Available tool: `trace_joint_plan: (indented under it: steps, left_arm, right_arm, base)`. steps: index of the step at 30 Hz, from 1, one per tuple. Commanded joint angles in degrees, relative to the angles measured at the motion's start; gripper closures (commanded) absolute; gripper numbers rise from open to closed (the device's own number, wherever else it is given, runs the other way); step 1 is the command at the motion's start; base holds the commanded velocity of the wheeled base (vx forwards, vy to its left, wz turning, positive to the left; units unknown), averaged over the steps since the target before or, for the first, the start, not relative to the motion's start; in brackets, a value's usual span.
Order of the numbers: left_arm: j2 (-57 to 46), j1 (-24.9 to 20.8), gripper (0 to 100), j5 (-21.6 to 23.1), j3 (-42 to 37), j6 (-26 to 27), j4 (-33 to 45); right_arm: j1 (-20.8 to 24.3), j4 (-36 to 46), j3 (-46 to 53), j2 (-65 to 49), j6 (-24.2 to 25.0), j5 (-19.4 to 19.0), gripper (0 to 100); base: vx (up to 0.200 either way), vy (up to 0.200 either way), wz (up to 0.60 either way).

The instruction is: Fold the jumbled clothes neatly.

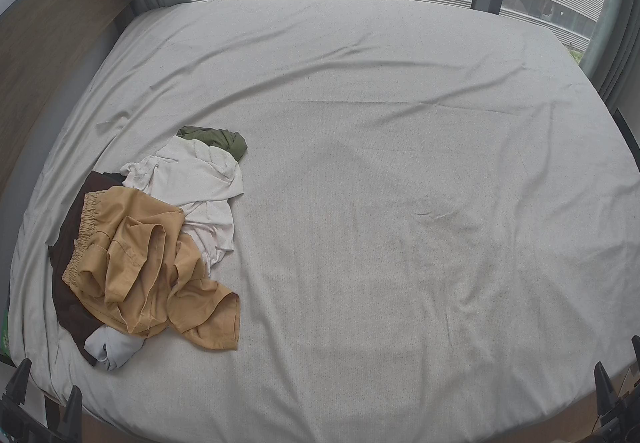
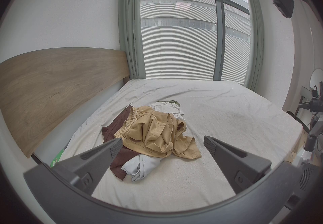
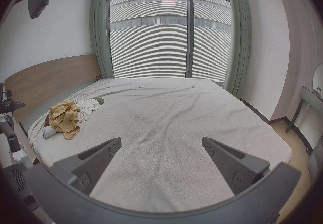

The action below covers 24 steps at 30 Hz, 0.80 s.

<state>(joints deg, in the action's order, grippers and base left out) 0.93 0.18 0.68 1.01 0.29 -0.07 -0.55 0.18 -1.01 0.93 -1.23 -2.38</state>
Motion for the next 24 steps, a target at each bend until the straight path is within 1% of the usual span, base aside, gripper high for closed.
trace_joint_plan:
  steps: [1, 3, 5, 7, 10, 12, 14, 15, 16, 17, 18, 22, 23, 24]
  left_arm:
    - [-0.93, -0.01, 0, -0.07, -1.01, -0.12, -0.10]
    - [-0.93, -0.01, 0, -0.07, -1.01, -0.12, -0.01]
    - [-0.93, -0.01, 0, 0.02, -1.01, 0.15, -0.01]
    - [-0.93, -0.01, 0, 0.02, -1.01, 0.23, -0.10]
    - [-0.93, -0.09, 0, -0.07, -1.01, 0.23, -0.01]
    - [-0.93, -0.09, 0, 0.02, -1.01, 0.23, 0.07]
    - [-0.93, -0.09, 0, 0.02, -1.01, 0.41, -0.01]
    - [-0.93, -0.01, 0, 0.11, -1.01, 0.59, -0.01]
    - [-0.93, -0.01, 0, 0.11, -1.01, 0.59, -0.01]
    - [-0.93, -0.01, 0, 0.11, -1.01, 0.67, -0.01]
    - [-0.93, -0.01, 0, 0.11, -1.01, 0.76, -0.01]
    - [-0.93, -0.01, 0, 0.11, -1.01, 0.50, -0.01]
    - [-0.93, -0.01, 0, 0.02, -1.01, 0.32, -0.01]
    - [-0.93, -0.01, 0, 0.02, -1.01, 0.32, -0.01]
  right_arm:
    - [-0.07, -0.18, 1.01, -0.75, -0.09, -0.17, 0]
    - [-0.15, -3.70, -1.19, -0.57, 0.26, -0.17, 0]
    - [-1.12, -10.20, -7.43, 2.94, 0.70, 0.27, 0]
    - [-2.00, -11.17, -8.57, 9.09, 0.53, -0.26, 0]
    - [-1.03, -10.55, -6.81, 11.11, 0.70, -1.31, 0]
    - [2.48, -10.03, -4.17, 14.54, 2.37, -6.15, 0]
    - [4.68, -10.20, -4.44, 17.00, 5.01, -9.40, 0]
    - [6.35, -10.82, -5.05, 19.29, 6.77, -12.56, 0]
    - [6.35, -10.82, -5.05, 19.29, 6.77, -12.56, 0]
    - [8.46, -11.17, -6.37, 21.13, 8.00, -16.26, 0]
    - [9.25, -11.26, -7.07, 21.93, 8.44, -17.75, 0]
    - [9.86, -11.52, -9.71, 25.62, 8.79, -18.45, 0]
    - [10.66, -12.66, -11.64, 28.69, 8.97, -19.07, 0]
    - [10.92, -13.01, -11.91, 29.31, 8.97, -19.33, 0]
  base:
    - [0.000, 0.000, 0.00]
    - [0.000, 0.000, 0.00]
    - [0.000, 0.000, 0.00]
    - [0.000, 0.000, 0.00]
    - [0.000, 0.000, 0.00]
    - [0.000, 0.000, 0.00]
    - [0.000, 0.000, 0.00]
    - [0.000, 0.000, 0.00]
    - [0.000, 0.000, 0.00]
    - [0.000, 0.000, 0.00]
    - [0.000, 0.000, 0.00]
    - [0.000, 0.000, 0.00]
    - [0.000, 0.000, 0.00]
    - [0.000, 0.000, 0.00]
